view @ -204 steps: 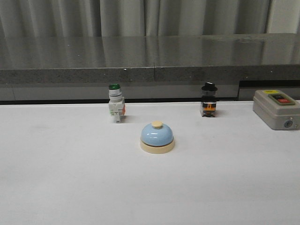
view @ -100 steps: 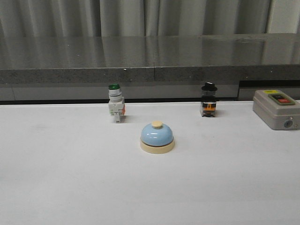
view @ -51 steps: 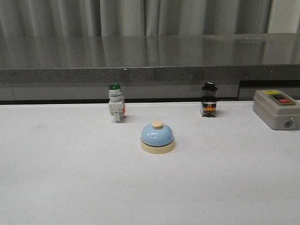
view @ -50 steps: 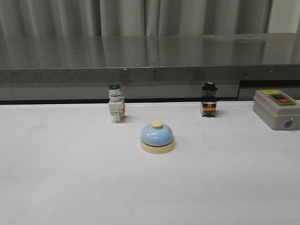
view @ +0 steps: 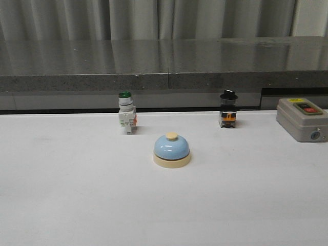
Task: Place and press bell with both arms
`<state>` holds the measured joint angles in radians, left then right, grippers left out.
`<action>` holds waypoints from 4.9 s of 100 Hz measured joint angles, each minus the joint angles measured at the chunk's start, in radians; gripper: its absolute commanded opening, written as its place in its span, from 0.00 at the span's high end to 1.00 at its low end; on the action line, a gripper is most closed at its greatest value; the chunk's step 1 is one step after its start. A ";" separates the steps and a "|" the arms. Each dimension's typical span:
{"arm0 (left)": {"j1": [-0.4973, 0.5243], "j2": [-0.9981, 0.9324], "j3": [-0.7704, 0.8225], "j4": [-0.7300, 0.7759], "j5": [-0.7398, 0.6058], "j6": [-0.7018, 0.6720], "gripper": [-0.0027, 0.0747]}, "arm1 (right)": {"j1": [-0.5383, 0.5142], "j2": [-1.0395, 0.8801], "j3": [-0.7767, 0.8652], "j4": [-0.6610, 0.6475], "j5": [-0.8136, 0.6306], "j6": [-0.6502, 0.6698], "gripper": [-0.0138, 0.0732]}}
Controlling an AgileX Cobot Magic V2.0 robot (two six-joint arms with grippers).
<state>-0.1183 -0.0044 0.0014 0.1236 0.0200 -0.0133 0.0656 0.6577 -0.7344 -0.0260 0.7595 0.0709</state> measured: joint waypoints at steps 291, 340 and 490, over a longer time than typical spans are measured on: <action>0.000 0.000 0.000 0.000 -0.002 0.000 0.99 | 0.303 0.922 -0.645 0.045 0.022 -0.036 0.92; 0.000 0.000 0.000 0.000 -0.002 0.000 0.99 | 0.041 0.296 -0.092 0.034 -0.196 -0.036 0.92; 0.000 0.000 0.000 0.000 -0.002 0.000 0.99 | 0.037 -0.465 0.404 0.034 -0.350 -0.038 0.92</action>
<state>-0.1183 -0.0044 0.0014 0.1236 0.0183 -0.0133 0.1025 0.1927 -0.3302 0.0082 0.4094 0.0325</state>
